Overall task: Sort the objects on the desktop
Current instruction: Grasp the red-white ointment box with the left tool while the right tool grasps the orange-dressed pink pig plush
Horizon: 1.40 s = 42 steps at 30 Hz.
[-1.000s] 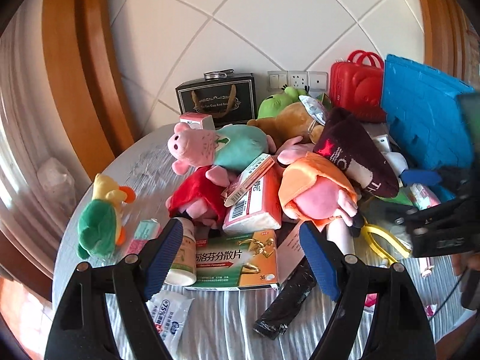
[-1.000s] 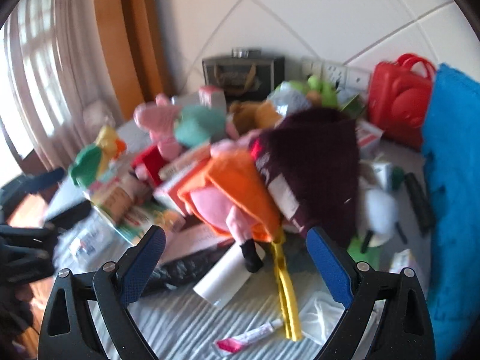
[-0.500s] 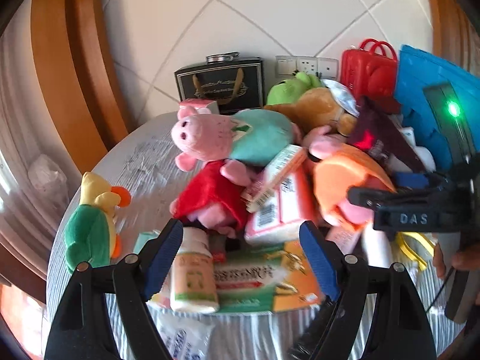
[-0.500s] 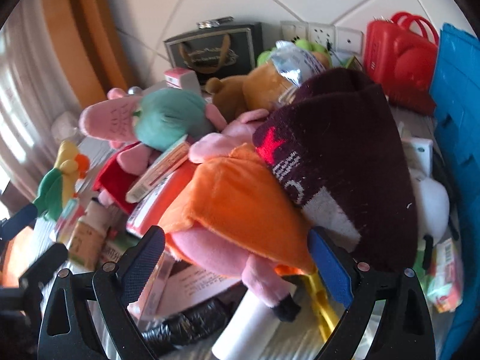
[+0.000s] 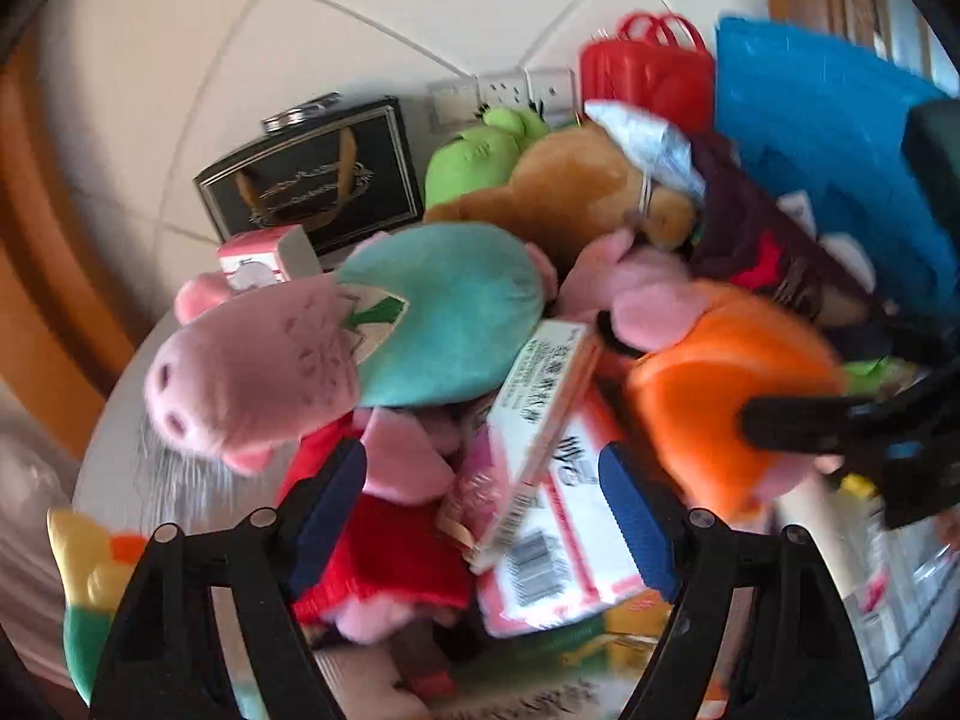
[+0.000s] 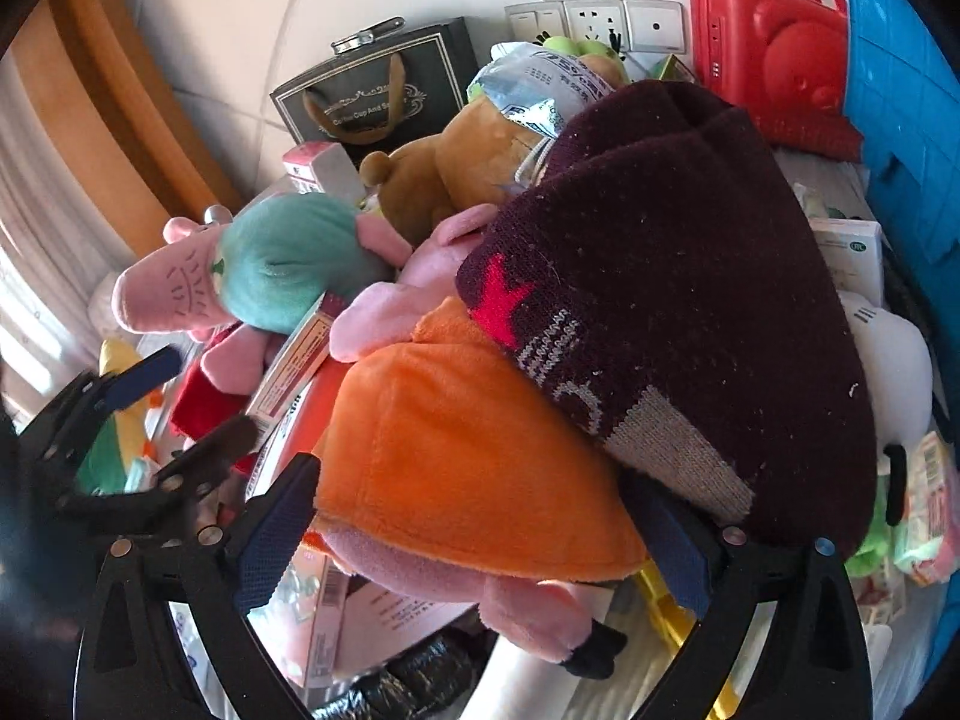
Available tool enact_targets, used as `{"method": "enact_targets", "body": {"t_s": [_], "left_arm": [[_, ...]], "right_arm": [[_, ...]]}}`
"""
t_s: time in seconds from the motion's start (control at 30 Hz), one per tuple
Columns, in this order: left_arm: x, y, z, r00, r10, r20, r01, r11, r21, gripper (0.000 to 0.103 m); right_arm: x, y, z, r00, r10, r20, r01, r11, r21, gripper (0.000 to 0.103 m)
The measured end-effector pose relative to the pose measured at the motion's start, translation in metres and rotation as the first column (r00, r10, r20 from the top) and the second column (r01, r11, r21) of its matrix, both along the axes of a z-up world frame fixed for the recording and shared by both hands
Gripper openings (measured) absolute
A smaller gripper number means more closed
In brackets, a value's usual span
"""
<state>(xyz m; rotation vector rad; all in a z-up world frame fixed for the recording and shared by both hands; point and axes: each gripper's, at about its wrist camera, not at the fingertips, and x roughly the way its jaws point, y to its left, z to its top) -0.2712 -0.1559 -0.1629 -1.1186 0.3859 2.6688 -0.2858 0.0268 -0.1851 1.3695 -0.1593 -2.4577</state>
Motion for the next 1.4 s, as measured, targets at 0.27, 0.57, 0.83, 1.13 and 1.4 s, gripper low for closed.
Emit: {"method": "enact_targets", "body": {"t_s": [0.27,0.57,0.83,1.13,1.4], "left_arm": [[-0.03,-0.013,-0.014,0.994,-0.102,0.043,0.101,0.995,0.019,0.071],[-0.028,-0.009,-0.015,0.995,-0.093,0.027,0.093,0.996,-0.001,0.074],[-0.023,-0.014,-0.016,0.995,-0.097,0.006,0.097,0.992,-0.081,0.084],[-0.022,-0.007,-0.02,0.997,-0.079,0.008,0.079,0.995,-0.064,0.056],[-0.012,-0.007,-0.021,0.997,-0.064,0.031,0.065,0.998,-0.022,0.037]], "right_arm": [[-0.006,-0.008,-0.007,0.999,-0.022,0.027,0.022,1.0,0.017,0.102],[-0.024,-0.031,-0.028,0.992,-0.098,0.076,0.088,0.987,0.134,0.103],[-0.028,-0.031,-0.028,0.987,-0.124,0.099,0.112,0.987,0.116,0.103],[-0.035,-0.041,-0.035,0.992,-0.109,0.069,0.095,0.98,0.176,0.103],[-0.036,-0.044,-0.046,0.988,-0.036,0.147,0.007,0.981,0.194,0.103]]}}
